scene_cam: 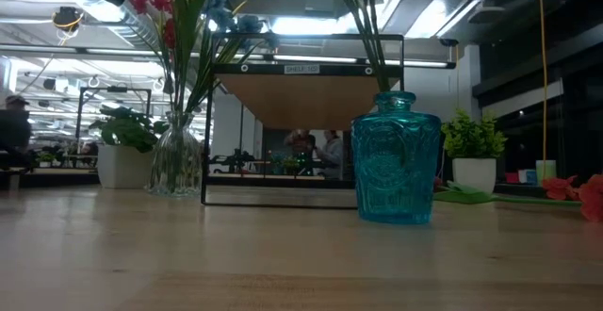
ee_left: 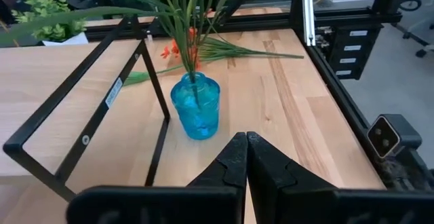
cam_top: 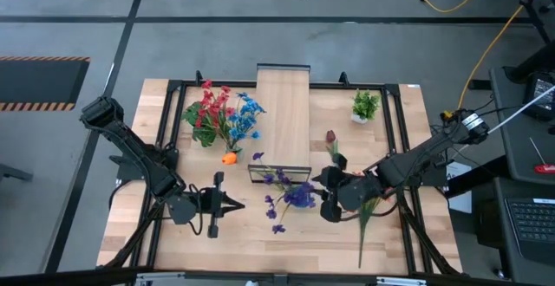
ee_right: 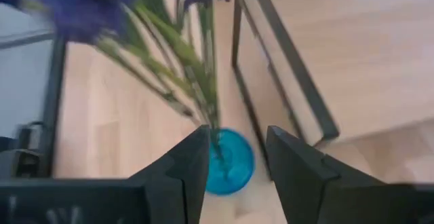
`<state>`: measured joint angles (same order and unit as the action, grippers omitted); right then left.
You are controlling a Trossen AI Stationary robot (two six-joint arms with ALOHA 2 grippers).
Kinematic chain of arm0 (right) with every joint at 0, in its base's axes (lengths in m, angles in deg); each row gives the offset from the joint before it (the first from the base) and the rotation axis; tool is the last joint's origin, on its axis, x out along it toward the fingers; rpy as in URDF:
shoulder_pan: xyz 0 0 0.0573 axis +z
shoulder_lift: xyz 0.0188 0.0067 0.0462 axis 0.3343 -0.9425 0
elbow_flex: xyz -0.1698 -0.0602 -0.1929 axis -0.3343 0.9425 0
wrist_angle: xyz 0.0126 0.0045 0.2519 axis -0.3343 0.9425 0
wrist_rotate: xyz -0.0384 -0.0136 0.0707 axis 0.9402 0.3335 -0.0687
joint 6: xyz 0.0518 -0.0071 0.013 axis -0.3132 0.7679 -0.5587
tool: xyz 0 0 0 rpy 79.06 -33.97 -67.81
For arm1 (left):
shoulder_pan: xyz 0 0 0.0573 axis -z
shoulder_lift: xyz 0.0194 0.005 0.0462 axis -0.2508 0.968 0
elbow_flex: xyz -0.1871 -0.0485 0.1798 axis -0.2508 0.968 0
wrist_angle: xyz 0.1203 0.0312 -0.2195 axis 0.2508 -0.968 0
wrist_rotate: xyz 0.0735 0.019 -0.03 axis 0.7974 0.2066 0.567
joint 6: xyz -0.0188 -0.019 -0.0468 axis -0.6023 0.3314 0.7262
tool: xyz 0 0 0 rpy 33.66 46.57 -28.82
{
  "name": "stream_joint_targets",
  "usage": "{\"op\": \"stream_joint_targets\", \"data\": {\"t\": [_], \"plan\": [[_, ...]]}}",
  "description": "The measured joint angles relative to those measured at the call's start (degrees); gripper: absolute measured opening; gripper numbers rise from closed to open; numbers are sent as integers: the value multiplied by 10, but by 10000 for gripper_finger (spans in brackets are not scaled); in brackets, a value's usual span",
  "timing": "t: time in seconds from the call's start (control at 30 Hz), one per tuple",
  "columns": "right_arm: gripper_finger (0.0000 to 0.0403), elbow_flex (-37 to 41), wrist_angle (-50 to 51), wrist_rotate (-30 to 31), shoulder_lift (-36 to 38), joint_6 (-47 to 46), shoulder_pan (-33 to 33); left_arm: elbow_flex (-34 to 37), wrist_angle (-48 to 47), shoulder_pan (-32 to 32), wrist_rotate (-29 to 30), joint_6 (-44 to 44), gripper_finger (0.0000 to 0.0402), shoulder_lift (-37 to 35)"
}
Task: Pick and place flowers into a vace then onto a shelf
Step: Put the red tulip into the blue vase
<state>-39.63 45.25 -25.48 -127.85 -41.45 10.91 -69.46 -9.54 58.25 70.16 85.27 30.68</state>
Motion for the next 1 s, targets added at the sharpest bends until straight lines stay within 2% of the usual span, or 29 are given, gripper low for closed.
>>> {"op": "stream_joint_targets", "data": {"t": [0.23,0.4,0.53,0.77,1.0], "plan": [[145,-27,78,0,0,-127,37,0,0,0,-1,-19,6,0],[121,-26,152,-18,0,-240,56,0,-3,0,-1,-19,3,0],[98,-26,204,-31,0,-288,62,0,-4,0,-1,-32,2,0],[74,-21,250,-31,0,-287,46,0,-4,0,-1,-34,7,0],[75,-21,275,-30,0,-288,16,0,-8,0,-1,-34,2,0]]}}
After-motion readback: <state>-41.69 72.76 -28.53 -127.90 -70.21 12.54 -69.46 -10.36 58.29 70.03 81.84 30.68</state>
